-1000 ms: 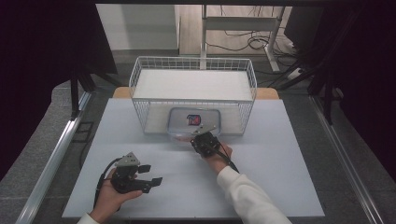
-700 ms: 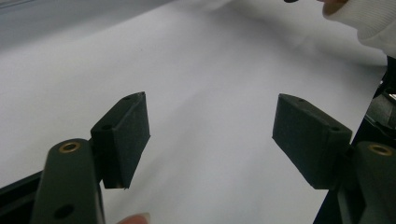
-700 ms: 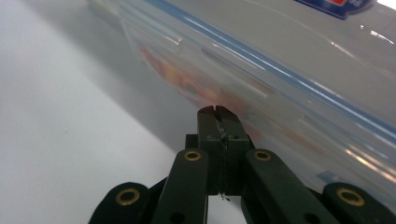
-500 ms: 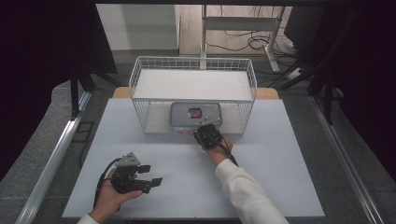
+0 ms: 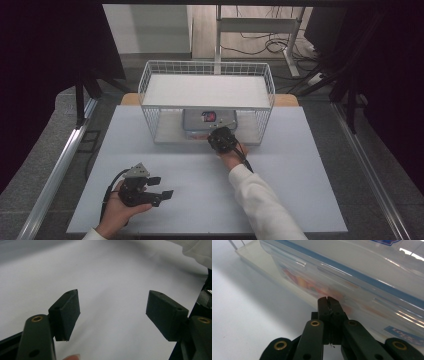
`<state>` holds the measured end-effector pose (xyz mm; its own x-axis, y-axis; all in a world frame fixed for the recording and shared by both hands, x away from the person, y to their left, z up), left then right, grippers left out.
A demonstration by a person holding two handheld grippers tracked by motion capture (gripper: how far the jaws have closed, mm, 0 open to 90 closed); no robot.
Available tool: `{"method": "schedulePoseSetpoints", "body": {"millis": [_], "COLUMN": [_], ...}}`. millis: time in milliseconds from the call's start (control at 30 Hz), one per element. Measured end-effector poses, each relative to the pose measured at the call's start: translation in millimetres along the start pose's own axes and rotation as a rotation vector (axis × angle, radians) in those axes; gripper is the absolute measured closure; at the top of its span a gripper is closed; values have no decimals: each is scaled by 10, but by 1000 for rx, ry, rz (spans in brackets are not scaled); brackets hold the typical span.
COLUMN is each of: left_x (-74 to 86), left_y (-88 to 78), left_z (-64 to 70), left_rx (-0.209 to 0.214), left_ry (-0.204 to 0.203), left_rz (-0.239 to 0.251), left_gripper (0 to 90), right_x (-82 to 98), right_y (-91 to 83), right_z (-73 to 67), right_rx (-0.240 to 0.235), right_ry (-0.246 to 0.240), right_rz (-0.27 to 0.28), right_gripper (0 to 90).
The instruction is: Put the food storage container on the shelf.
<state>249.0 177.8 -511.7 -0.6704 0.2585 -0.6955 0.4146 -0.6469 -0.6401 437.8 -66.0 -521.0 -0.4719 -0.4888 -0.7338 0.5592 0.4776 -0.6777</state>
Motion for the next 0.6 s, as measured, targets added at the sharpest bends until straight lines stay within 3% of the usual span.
{"method": "schedulePoseSetpoints", "body": {"millis": [333,600], "left_x": [0,-1], "left_y": [2,7], "left_z": [-6,-25], "left_rx": [-4,-16], "left_ry": [2,0], "left_rz": [-2,1], "left_gripper": [266,266], "right_x": [-32,32], "right_y": [26,-324], "right_z": [-6,-35], "right_rx": [0,-37], "right_ry": [-4,-67], "right_rz": [-3,3], "right_gripper": [888,888]}}
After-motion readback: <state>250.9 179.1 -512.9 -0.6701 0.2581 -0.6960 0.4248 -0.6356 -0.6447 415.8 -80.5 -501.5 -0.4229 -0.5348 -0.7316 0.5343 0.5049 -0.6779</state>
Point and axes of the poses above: each handheld gripper's, and its own axes: y roughly forward along the jaws, x roughly out of its underside, z roughly to its right, the point moved 2 cm from there along y, roughly forward along the jaws, and after that the axes turned 3 degrees about -y, right-handed, at the moved point
